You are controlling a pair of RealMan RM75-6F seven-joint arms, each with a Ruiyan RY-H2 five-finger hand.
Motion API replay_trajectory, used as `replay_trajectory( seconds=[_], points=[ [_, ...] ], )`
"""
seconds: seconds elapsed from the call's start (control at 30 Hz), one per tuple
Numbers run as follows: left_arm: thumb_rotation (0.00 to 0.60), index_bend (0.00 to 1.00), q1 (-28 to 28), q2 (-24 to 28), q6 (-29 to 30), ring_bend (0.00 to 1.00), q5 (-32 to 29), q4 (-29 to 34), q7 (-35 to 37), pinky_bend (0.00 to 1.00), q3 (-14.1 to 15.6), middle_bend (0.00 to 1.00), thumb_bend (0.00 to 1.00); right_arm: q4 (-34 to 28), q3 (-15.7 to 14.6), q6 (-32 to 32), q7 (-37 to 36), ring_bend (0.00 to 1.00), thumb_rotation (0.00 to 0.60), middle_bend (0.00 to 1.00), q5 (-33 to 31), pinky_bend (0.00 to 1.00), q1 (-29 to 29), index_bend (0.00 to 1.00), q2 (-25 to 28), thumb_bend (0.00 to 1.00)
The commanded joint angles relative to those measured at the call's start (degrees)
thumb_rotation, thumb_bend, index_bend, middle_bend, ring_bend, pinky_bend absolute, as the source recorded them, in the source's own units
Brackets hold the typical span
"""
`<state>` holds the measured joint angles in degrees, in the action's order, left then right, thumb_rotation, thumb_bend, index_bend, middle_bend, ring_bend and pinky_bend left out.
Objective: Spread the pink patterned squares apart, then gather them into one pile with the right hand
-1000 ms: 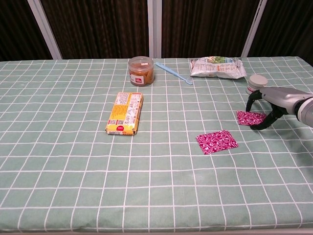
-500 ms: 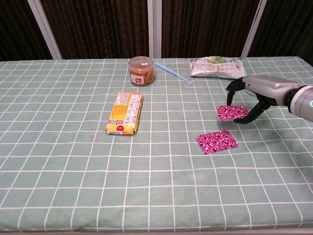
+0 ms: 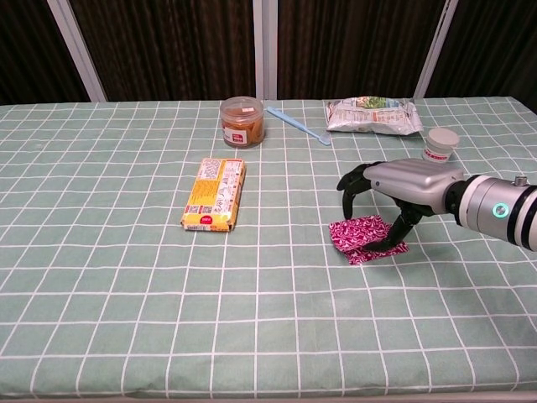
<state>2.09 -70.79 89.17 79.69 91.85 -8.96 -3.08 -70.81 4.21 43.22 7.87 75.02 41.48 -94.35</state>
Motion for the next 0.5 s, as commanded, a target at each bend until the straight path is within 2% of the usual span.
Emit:
replay_trajectory(
  seconds=[0.03,0.5],
  points=[
    [0.600,0.21,0.0,0.0,0.0,0.14,0.0,-0.1,0.0,0.14,0.0,0.15,0.16,0.3,-0.4,-0.1,0.1,0.00,0.521,0.11,0.3,0.00,0.1,0.38,-0.3,0.14],
    [0.600,0.21,-0.1,-0.1,-0.2,0.14,0.0,-0.2,0.1,0.15,-0.1,0.15,0.16,1.2,-1.1,0.6,-0.1,0.00,0.529,0.11,0.1,0.00,-0.7,0.33,-0.6,0.14]
  ],
)
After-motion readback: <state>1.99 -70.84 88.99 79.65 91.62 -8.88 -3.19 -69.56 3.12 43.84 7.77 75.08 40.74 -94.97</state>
